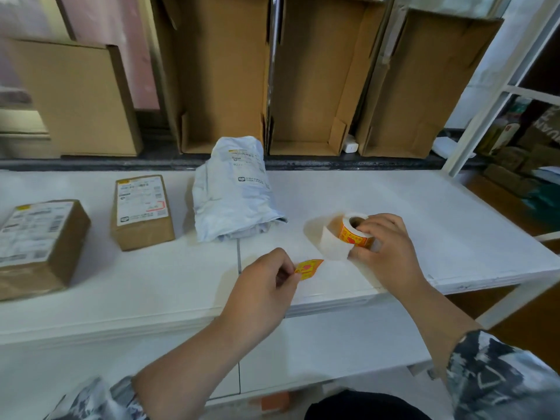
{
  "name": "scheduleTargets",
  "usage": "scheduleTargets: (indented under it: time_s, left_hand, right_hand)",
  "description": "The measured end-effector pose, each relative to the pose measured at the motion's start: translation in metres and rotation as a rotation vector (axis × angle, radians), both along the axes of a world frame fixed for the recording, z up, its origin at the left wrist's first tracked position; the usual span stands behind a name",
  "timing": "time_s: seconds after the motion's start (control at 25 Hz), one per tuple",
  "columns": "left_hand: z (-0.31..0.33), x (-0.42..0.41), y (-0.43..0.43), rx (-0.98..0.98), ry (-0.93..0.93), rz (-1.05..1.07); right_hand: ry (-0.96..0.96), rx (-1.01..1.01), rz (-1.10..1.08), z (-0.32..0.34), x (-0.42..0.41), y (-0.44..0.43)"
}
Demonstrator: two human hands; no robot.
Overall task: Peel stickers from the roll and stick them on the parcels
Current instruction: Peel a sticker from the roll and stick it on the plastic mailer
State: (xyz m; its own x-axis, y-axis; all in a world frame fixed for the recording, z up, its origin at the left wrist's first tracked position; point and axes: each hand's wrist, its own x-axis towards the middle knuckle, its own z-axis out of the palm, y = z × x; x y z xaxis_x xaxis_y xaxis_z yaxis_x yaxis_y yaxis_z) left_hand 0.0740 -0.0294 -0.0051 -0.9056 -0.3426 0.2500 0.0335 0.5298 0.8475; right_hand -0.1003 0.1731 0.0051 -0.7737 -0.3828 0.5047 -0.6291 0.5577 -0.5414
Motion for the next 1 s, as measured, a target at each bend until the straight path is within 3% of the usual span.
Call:
scheduleTargets:
  time_s: [0.16, 0.24, 0.32, 0.44, 0.52, 0.72, 1.0]
  left_hand:
    - [0.004, 0.055, -0.011, -0.104, 0.087, -0.062]
    - [0.009, 0.077, -0.018, -0.095, 0.135, -0.107]
    - [0.019, 0.085, -0.023, 0.050, 0.162, -0.116]
    - [0.047, 0.076, -0.024, 0.155, 0.221, -0.102]
    - [0.065, 0.070, -0.029, 0.161, 0.288, -0.054]
    - [0.102, 0.051, -0.046, 0.401, 0.309, 0.013]
    - [0.139, -0.019, -0.091, 0.505, 0.223, 0.258]
  right_hand:
    - [0.057, 0.018, -0.063, 0.005, 0.012, 0.003]
    - [0.158, -0.182, -0.231, 0.014, 0.036, 0.002]
    - [0.219, -0.408, -0.217, 0.036, 0.074, -0.015]
    - [-0.011, -0.353, 0.295, 0.070, 0.126, -0.054]
    - [-0.241, -0.325, 0.509, 0.081, 0.142, -0.076]
    - [-0.548, -0.586, 0.430, 0.103, 0.128, -0.105]
    - [-0.601, -0.476, 0.266, 0.143, 0.067, -0.169]
